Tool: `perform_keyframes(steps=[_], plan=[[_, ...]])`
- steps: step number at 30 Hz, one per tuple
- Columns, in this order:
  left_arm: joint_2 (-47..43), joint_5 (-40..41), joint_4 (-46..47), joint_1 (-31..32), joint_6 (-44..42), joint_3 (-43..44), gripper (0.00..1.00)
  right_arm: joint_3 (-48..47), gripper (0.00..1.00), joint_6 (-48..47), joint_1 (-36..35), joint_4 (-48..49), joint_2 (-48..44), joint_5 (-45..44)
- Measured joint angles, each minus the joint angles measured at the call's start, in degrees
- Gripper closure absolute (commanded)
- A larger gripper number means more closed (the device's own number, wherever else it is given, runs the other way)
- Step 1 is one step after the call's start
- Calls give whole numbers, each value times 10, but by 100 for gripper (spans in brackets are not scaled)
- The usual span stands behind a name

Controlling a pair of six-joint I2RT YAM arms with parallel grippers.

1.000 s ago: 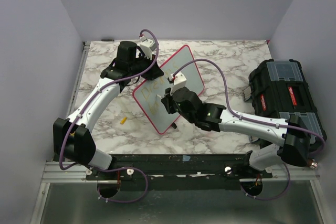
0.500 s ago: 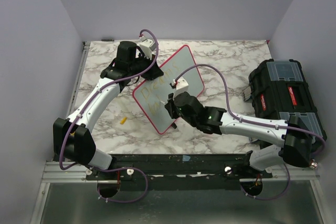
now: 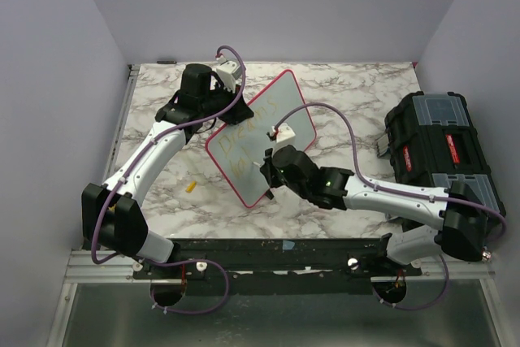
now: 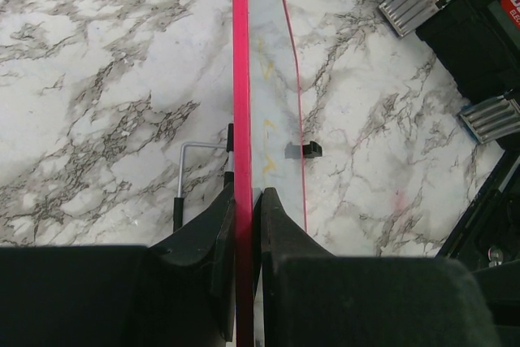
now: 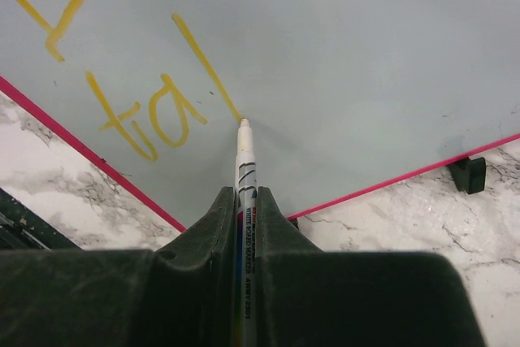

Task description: Write a sentence on the whiteboard

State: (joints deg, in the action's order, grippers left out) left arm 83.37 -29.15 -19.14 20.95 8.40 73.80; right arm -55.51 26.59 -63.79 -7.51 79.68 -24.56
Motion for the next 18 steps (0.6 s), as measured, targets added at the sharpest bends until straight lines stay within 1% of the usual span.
perform_keyframes(steps=[8, 18], plan=[[-1, 0, 0, 1, 0, 0, 100, -28, 99, -1, 0, -7, -25, 0], [-4, 0, 2, 1, 0, -4, 100, -63, 99, -7, 0, -7, -5, -22]])
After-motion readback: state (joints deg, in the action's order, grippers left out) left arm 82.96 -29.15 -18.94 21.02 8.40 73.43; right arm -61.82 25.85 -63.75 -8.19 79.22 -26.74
